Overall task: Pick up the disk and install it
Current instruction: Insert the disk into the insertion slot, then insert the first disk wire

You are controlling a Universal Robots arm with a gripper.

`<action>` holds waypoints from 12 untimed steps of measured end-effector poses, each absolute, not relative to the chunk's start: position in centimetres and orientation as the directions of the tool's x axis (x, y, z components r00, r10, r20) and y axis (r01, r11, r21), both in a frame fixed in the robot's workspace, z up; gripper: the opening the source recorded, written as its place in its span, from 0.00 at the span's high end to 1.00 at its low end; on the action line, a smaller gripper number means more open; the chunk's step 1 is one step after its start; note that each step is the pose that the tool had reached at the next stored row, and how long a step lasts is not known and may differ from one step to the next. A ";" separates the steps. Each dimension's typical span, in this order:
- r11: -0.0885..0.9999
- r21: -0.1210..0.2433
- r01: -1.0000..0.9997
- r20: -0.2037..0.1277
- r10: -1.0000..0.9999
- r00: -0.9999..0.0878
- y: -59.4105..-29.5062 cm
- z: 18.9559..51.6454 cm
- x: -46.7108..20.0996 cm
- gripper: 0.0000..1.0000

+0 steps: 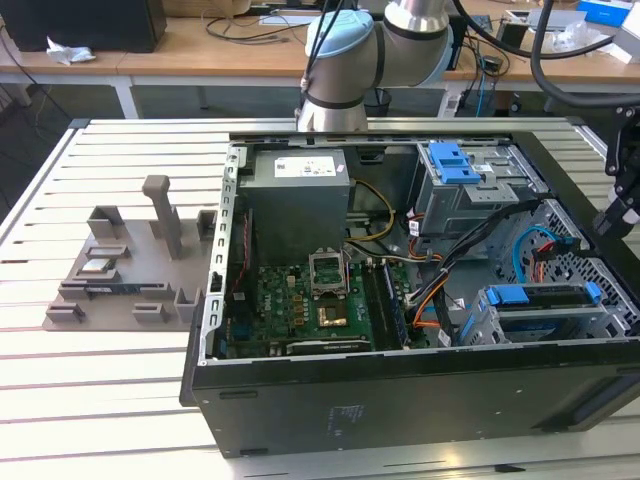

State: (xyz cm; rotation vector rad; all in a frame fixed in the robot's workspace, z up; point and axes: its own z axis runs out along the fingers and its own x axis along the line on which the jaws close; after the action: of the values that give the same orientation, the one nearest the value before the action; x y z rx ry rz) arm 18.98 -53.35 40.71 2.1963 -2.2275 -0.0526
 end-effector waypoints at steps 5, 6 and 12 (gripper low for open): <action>0.014 0.033 -0.999 -0.014 -1.000 -0.014 -53.3 40.7 19.0 0.89; 0.014 0.033 -0.999 -0.014 -1.000 -0.014 -53.3 40.7 19.0 0.89; 0.014 0.033 -0.999 -0.014 -1.000 -0.014 -53.3 40.7 19.0 0.89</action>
State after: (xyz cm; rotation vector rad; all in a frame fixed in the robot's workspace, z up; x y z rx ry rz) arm 19.00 -53.35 40.70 2.1963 -2.2276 -0.0526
